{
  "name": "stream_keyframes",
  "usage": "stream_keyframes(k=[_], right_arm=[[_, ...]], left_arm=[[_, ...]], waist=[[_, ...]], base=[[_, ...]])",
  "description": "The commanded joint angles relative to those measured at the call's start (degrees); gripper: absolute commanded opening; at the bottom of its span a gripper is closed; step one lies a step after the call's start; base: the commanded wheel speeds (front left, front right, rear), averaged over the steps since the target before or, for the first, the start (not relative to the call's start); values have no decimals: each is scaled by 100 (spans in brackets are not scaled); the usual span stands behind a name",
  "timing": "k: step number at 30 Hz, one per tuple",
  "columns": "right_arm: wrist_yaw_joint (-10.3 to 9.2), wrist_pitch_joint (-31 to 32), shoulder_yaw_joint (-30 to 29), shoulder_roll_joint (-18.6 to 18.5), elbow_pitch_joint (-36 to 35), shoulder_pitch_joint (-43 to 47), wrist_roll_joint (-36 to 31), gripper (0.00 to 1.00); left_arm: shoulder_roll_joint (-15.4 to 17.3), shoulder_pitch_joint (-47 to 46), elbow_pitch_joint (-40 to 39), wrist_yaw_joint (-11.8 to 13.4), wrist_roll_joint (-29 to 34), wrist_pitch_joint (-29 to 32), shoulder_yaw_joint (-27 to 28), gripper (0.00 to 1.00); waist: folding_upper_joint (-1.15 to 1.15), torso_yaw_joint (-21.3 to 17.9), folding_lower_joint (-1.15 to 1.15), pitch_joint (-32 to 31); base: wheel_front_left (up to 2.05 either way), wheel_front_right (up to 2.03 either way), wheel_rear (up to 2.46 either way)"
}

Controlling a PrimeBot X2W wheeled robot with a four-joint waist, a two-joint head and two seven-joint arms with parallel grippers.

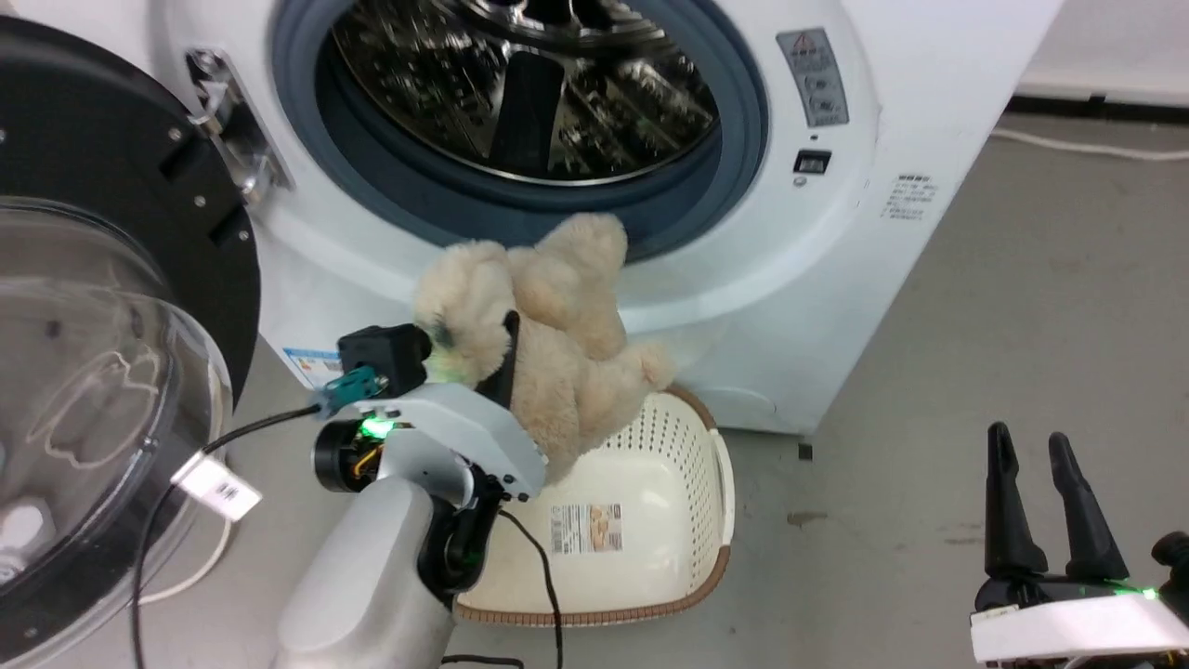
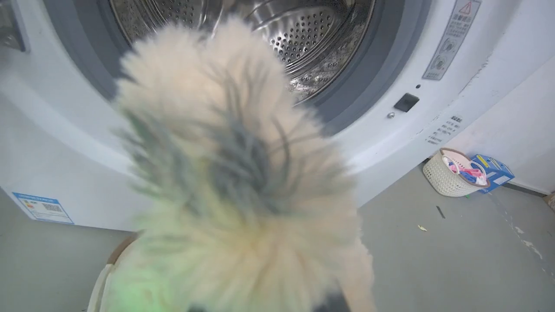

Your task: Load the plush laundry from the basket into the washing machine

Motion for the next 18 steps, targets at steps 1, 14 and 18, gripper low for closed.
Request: stream_keyframes(k=[1,14,18], right_arm=[[5,-25,-10,-4,14,75,-24,100],[5,-25,-19,-4,-21,137,6,100],[5,-25,-19,-4,-70,88,-13,100]], left_arm=[[63,105,-217,49,60,-112,11,0],[355,-24,-1049,302,401,-738,167,0],[410,-428,-815,270,466,-868,245,0]], waist=[[0,-7,2,-106],[0,-193,2,-102],[0,-306,2,111]], base=[[0,0,0],[0,0,0],[0,0,0]])
